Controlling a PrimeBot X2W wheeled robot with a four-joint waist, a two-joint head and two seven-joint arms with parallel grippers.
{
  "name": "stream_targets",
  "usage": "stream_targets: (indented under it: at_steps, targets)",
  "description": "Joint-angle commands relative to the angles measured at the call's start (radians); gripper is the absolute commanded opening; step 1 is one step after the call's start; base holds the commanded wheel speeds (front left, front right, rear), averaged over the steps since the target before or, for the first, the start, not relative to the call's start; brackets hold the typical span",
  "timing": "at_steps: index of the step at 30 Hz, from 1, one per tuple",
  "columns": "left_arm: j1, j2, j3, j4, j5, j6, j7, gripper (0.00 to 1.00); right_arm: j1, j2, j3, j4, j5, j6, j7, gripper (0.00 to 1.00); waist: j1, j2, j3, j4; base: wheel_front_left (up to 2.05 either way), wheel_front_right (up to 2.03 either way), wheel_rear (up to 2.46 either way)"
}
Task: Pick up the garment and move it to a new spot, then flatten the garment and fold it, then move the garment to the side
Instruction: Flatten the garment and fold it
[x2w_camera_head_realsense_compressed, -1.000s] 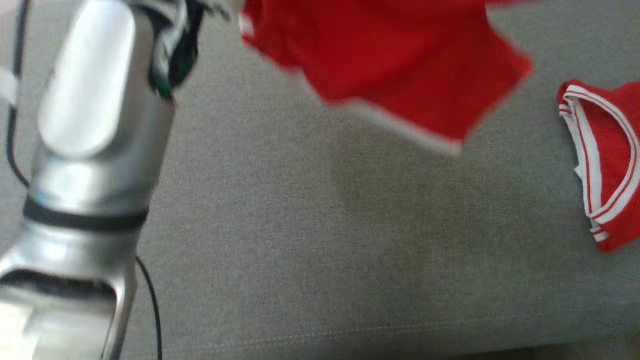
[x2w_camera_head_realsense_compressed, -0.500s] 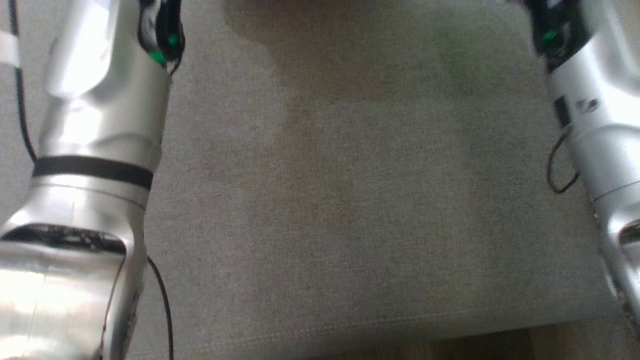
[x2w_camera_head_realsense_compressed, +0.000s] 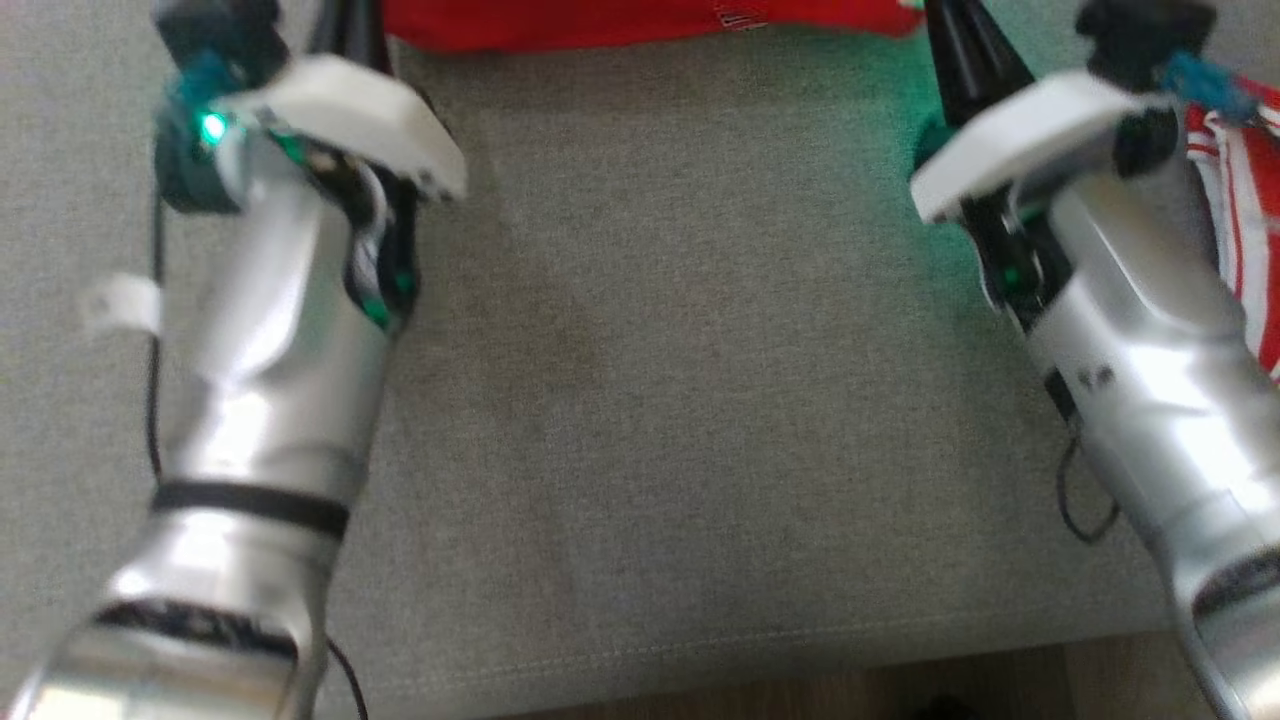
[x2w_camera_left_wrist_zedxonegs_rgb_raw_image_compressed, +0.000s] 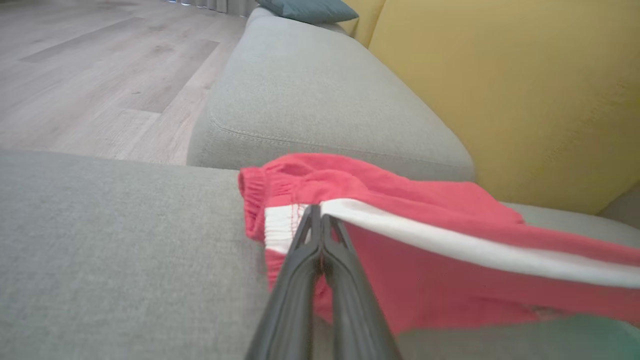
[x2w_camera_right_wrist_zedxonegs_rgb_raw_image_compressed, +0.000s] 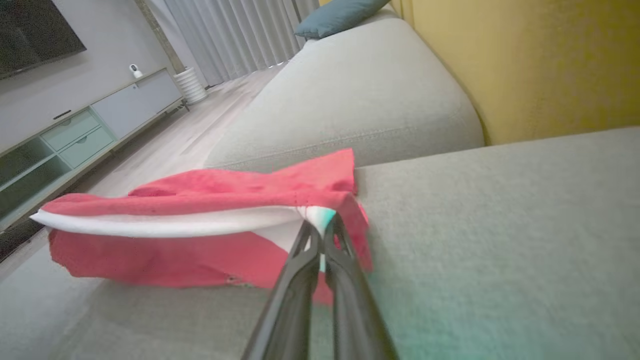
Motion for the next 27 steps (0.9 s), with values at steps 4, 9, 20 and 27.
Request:
stream_targets:
  at_steps: [4, 9, 20, 27]
  targets:
    - [0.135, 0.028, -0.005, -0.128, 0.027, 0.008, -0.005, 0.00, 0.145, -0.046, -0.030, -0.146, 0.000, 0.007, -0.013, 0.00, 0.0000, 0.0000, -0.045, 0.000, 0.00, 0.00, 0.00]
    - [0.370, 0.028, -0.016, -0.271, 0.085, 0.023, -0.005, 0.00, 0.390, -0.087, -0.090, -0.320, -0.051, 0.007, -0.013, 0.00, 0.0000, 0.0000, -0.115, -0.008, 0.00, 0.00, 0.00]
    - [0.793, 0.101, -0.053, -0.632, 0.129, 0.069, 0.086, 0.00, 0.890, -0.119, -0.355, -0.680, -0.149, 0.007, 0.157, 0.00, 0.0000, 0.0000, -0.247, 0.002, 0.00, 0.00, 0.00]
    - [0.961, 0.146, -0.055, -0.891, 0.115, 0.120, 0.219, 0.00, 1.113, -0.040, -0.531, -1.001, -0.247, 0.007, 0.385, 0.00, 0.0000, 0.0000, -0.288, 0.001, 0.00, 0.00, 0.00]
